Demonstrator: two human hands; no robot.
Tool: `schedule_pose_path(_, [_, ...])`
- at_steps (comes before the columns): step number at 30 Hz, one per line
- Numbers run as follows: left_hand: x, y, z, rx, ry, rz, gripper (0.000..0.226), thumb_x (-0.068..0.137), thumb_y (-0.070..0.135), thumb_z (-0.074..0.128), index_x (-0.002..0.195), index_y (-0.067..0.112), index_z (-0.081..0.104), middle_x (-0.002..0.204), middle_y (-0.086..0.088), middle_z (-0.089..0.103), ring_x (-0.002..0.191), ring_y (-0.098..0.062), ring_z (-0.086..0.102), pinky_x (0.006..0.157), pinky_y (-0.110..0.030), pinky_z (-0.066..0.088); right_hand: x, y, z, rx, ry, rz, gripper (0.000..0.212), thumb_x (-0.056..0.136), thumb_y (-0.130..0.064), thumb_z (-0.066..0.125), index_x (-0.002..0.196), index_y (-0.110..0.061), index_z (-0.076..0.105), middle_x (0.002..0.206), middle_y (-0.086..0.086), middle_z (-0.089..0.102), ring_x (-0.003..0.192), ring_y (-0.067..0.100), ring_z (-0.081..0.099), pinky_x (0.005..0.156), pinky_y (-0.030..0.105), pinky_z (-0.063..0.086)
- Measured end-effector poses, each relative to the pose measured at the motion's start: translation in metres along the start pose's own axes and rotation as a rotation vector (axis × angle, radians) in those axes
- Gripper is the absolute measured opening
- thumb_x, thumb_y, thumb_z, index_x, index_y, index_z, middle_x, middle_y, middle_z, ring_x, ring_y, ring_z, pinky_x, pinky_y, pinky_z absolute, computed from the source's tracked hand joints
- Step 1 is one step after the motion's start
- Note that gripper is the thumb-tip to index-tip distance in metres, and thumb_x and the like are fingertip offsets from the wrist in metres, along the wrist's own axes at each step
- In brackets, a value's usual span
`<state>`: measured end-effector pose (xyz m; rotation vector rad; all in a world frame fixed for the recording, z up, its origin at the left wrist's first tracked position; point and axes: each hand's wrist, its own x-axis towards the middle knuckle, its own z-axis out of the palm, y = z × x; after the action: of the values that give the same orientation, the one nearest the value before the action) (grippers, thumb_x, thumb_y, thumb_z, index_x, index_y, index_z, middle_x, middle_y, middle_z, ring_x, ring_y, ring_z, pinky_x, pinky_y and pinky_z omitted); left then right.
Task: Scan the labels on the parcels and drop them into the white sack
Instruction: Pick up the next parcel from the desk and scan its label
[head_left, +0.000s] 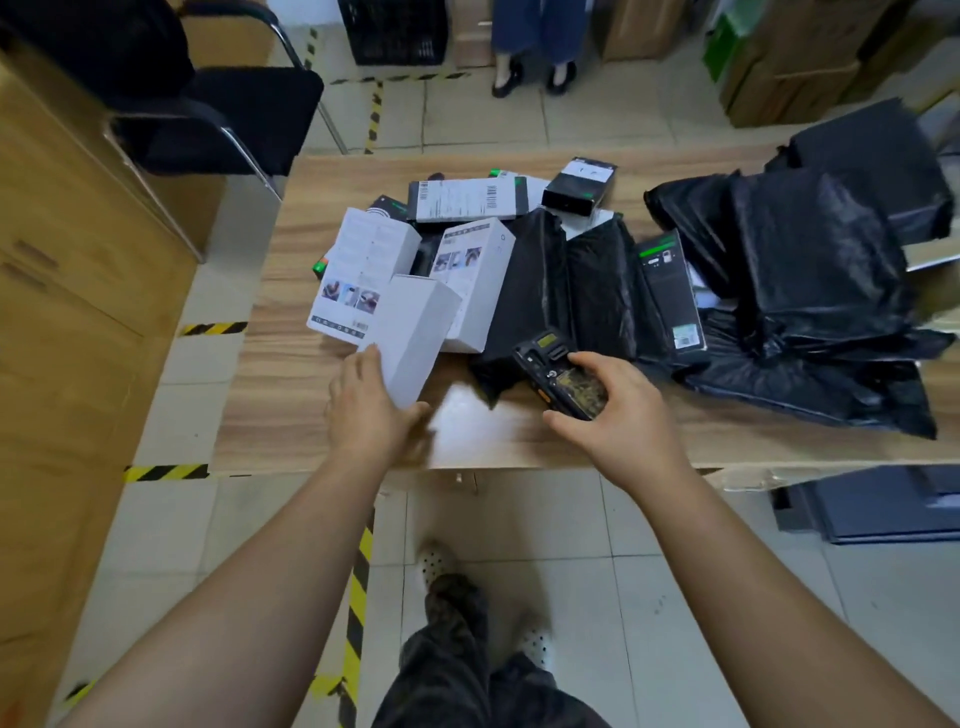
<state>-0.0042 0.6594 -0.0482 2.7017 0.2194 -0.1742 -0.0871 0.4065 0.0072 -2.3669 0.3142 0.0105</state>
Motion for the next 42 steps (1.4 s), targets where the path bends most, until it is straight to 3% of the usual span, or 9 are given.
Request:
schedule_pose_path(6, [0.001,0.001,-0.005,0.067,0.005,-0.002,0.080,0.073,0.043,0.078,0.137,0.013,0.041,0.135,-0.011,0.047,0.122,-0.036,0.044,0.096,-0.044,0.040,-0.007,0.000,-0.006,-0.002,-0.001,-0.014,0.065,0.074,-0.039,0.080,0.133,-0.035,0.055,0.128,-0.012,0.055,0.115,0.010,0.053,0.093,0.031,0.044])
schedule_pose_path(11, [0.001,0.001,-0.022,-0.199,-0.050,-0.076,0.059,0.078,0.034,0.072,0.129,0.013,0.051,0.121,-0.009,0.061,0.109,-0.033,0.057,0.075,-0.035,0.044,-0.004,-0.010,-0.005,0.005,-0.012,-0.027,0.065,0.074,-0.038,0.080,0.133,-0.035,0.054,0.129,-0.013,0.054,0.114,0.010,0.054,0.091,0.030,0.045])
schedule_pose_path(14, [0.007,-0.006,-0.026,-0.277,-0.100,-0.093,0.056,0.079,0.027,0.070,0.130,0.012,0.051,0.124,-0.010,0.061,0.109,-0.030,0.058,0.074,-0.034,0.046,-0.002,-0.017,-0.001,0.020,-0.011,-0.024,0.065,0.073,-0.039,0.080,0.133,-0.035,0.055,0.128,-0.013,0.055,0.113,0.010,0.054,0.093,0.032,0.046])
schedule_pose_path(18, [0.022,-0.002,-0.029,-0.268,-0.164,-0.085,0.050,0.079,0.035,0.073,0.122,0.015,0.058,0.115,-0.008,0.066,0.096,-0.025,0.062,0.067,-0.032,0.048,0.000,-0.023,0.004,0.019,0.005,-0.008,0.065,0.073,-0.041,0.080,0.133,-0.036,0.055,0.128,-0.012,0.055,0.114,0.010,0.055,0.094,0.033,0.047])
schedule_pose_path(26, [0.031,-0.004,-0.067,-0.334,-0.197,-0.149,0.026,0.083,0.021,0.068,0.108,0.014,0.063,0.103,-0.002,0.064,0.089,-0.024,0.060,0.072,-0.031,0.048,0.013,-0.056,0.001,0.037,0.033,0.006,0.066,0.071,-0.039,0.083,0.132,-0.035,0.056,0.126,-0.013,0.055,0.115,0.009,0.055,0.096,0.033,0.047])
schedule_pose_path(32, [0.052,0.009,-0.138,-0.741,-0.140,0.035,0.031,0.084,0.014,0.074,0.113,0.014,0.062,0.111,-0.001,0.070,0.091,-0.009,0.067,0.070,-0.024,0.051,0.035,-0.115,-0.035,0.045,0.107,-0.061,0.066,0.072,-0.039,0.082,0.133,-0.038,0.055,0.118,-0.015,0.051,0.109,0.009,0.054,0.093,0.033,0.047])
schedule_pose_path(35, [0.066,0.036,-0.177,-0.915,-0.131,0.113,0.056,0.074,0.023,0.081,0.123,0.013,0.058,0.115,0.001,0.070,0.103,-0.015,0.068,0.087,-0.038,0.055,0.043,-0.146,-0.059,0.070,0.199,-0.119,0.066,0.072,-0.040,0.083,0.133,-0.036,0.057,0.119,-0.011,0.055,0.107,0.008,0.053,0.094,0.030,0.046])
schedule_pose_path(38, [0.077,0.061,-0.202,-1.086,-0.145,0.192,0.048,0.081,0.006,0.076,0.123,0.010,0.053,0.117,-0.001,0.070,0.106,-0.019,0.068,0.086,-0.039,0.055,0.046,-0.174,-0.084,0.039,0.274,-0.172,0.066,0.071,-0.042,0.083,0.132,-0.037,0.057,0.112,-0.014,0.053,0.108,0.011,0.054,0.093,0.033,0.047])
schedule_pose_path(42, [0.088,0.084,-0.223,-1.183,-0.163,0.288,0.044,0.084,0.001,0.072,0.122,0.011,0.052,0.118,-0.002,0.070,0.103,-0.017,0.069,0.078,-0.033,0.055,0.042,-0.202,-0.109,-0.084,0.289,-0.193,0.068,0.073,-0.045,0.080,0.134,-0.039,0.053,0.118,-0.011,0.055,0.111,0.010,0.052,0.089,0.031,0.046])
